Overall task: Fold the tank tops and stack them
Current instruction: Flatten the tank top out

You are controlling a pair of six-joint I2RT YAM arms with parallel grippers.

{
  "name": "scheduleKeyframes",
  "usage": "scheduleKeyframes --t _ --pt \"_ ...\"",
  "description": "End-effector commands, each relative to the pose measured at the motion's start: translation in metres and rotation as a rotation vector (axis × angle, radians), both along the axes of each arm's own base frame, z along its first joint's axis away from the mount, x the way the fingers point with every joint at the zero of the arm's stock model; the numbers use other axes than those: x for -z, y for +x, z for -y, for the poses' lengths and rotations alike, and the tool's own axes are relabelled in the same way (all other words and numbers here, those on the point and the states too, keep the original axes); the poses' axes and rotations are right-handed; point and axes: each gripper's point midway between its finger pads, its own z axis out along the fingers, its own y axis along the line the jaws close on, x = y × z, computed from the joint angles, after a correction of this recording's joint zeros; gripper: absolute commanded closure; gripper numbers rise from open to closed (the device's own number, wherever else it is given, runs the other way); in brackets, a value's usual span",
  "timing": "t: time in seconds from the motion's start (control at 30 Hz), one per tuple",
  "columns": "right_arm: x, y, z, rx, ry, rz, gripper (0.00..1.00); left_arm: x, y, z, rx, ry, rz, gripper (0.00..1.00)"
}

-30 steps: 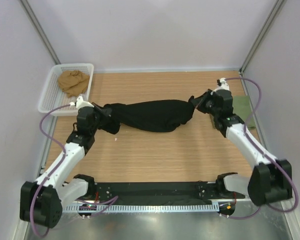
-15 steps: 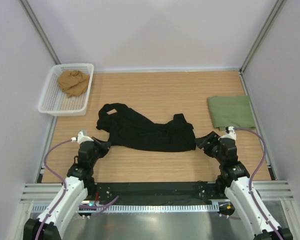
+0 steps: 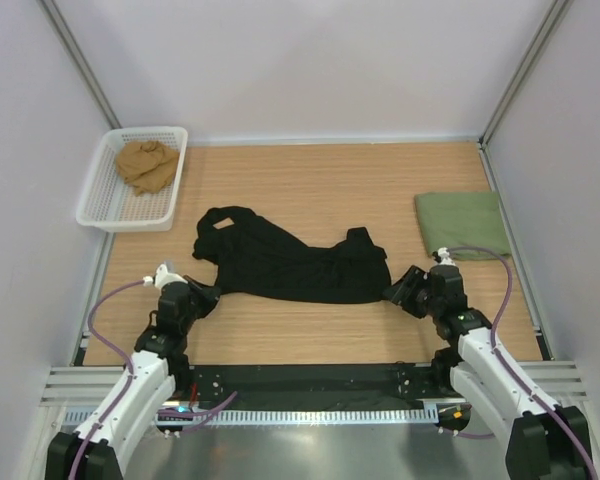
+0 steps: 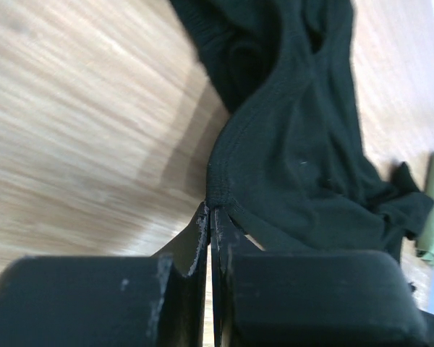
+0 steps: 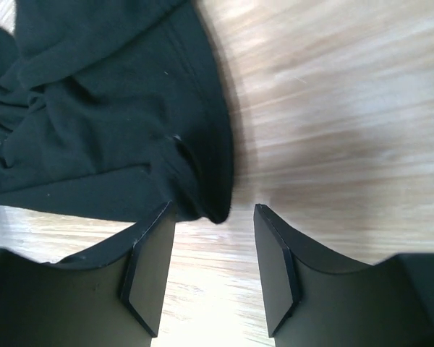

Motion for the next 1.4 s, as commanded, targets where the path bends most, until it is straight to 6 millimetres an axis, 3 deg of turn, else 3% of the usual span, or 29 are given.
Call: scheduleKeyframes --t 0.0,0.4,0.7,0.77,0.83,0.9,0.93,1.03,1.1,1.13,1.17,1.2,1.23,1.27,1.3,1.33,1.37 --pt "-0.033 0.024 -0.006 -0.052 -0.013 0.111 0.46 -0.016 0.012 -0.001 -0.014 0.001 0.041 1.00" --pt "-0.040 0.049 -0.008 -0.112 -0.084 0.105 0.46 -0.021 0.015 -0.002 -0.018 0.007 0.054 1.00" --pt "-0.028 0.053 -0.019 -0.168 -0.092 0.068 0.64 -0.024 0.015 -0.002 -0.016 0.014 0.053 1.00" --pt "-0.026 0.053 -0.023 -0.181 -0.091 0.059 0.64 -0.025 0.016 -0.002 -0.015 0.016 0.055 1.00" --pt "-0.025 0.055 -0.026 -0.192 -0.091 0.061 0.73 -0.026 0.017 -0.002 -0.013 0.020 0.054 1.00" --pt "-0.027 0.060 -0.026 -0.194 -0.100 0.056 0.98 -0.028 0.018 -0.002 -0.013 0.022 0.054 1.00" --pt "-0.030 0.063 -0.024 -0.189 -0.109 0.060 0.99 -0.033 0.021 -0.001 -0.013 0.021 0.063 1.00" --pt "-0.053 0.080 -0.021 -0.153 -0.132 0.110 0.99 -0.046 0.029 -0.002 -0.022 0.028 0.078 1.00" --pt "-0.081 0.098 -0.021 -0.136 -0.145 0.162 0.99 -0.056 0.038 -0.004 -0.037 0.041 0.083 1.00" --pt "-0.091 0.106 -0.017 -0.116 -0.164 0.178 0.99 -0.084 0.051 -0.002 -0.042 0.042 0.134 1.00" --pt "-0.118 0.120 -0.018 -0.104 -0.170 0.214 0.99 -0.097 0.059 -0.004 -0.055 0.054 0.148 1.00" --pt "-0.129 0.128 -0.016 -0.090 -0.179 0.227 0.99 -0.096 0.069 -0.004 -0.044 0.091 0.112 1.00" --pt "-0.137 0.136 -0.017 -0.091 -0.193 0.232 0.99 -0.136 0.085 -0.001 -0.040 0.091 0.160 1.00" --pt "-0.168 0.149 -0.017 -0.073 -0.194 0.288 0.99 -0.147 0.095 0.001 -0.026 0.100 0.156 1.00" --pt "-0.183 0.155 -0.016 -0.062 -0.191 0.316 0.99 -0.150 0.105 0.003 -0.006 0.129 0.128 1.00" --pt "-0.202 0.159 -0.019 -0.076 -0.187 0.365 0.99 -0.191 0.117 0.005 0.002 0.127 0.170 1.00" --pt "-0.235 0.163 -0.025 -0.094 -0.163 0.437 0.99 -0.209 0.123 0.007 0.012 0.133 0.187 1.00"
